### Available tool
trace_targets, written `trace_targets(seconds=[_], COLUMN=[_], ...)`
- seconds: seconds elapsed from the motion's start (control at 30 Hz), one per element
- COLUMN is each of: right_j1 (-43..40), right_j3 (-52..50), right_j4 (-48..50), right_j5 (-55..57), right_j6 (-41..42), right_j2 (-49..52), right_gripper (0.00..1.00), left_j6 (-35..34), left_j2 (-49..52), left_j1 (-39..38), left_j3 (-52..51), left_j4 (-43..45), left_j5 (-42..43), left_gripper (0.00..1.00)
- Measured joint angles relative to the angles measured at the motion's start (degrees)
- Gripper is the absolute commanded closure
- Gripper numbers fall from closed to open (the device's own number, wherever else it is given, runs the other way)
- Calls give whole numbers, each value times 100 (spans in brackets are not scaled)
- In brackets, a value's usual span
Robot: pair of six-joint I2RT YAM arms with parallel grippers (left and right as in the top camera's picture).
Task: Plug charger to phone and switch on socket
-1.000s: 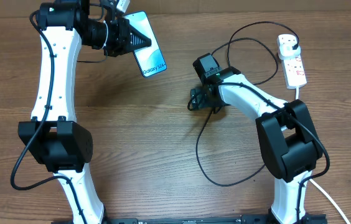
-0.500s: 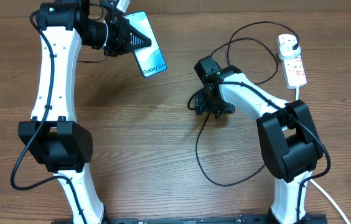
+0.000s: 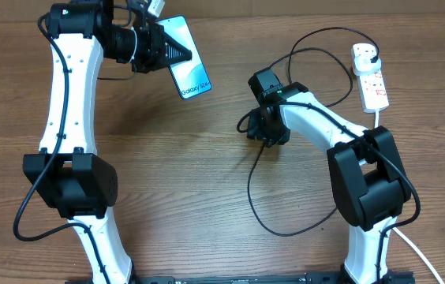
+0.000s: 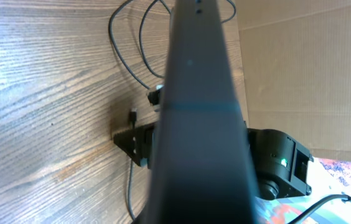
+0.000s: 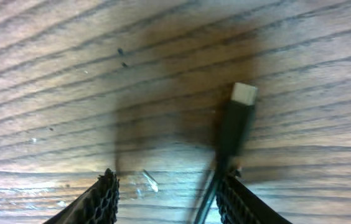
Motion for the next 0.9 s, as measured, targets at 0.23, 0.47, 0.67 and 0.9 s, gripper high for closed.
trace_targets(seconds=[0.23, 0.47, 0.67, 0.9], right_j1=[-2, -42, -114, -162], right_j3=[-17, -35, -33, -33], right_j4=[160, 291, 527, 688], right_j5=[-138, -332, -981, -3303], right_j6=[243, 361, -271, -2013], right_j2=[9, 63, 114, 170], right_gripper=[63, 96, 96, 96], left_j6=[2, 2, 22, 66], left_j2=[0, 0, 0, 0], left_j1=[-2, -2, -2, 7], left_j3=[0, 0, 0, 0], left_j4=[-15, -15, -15, -15], left_j5=[0, 0, 0, 160], left_gripper=[96, 96, 96, 96])
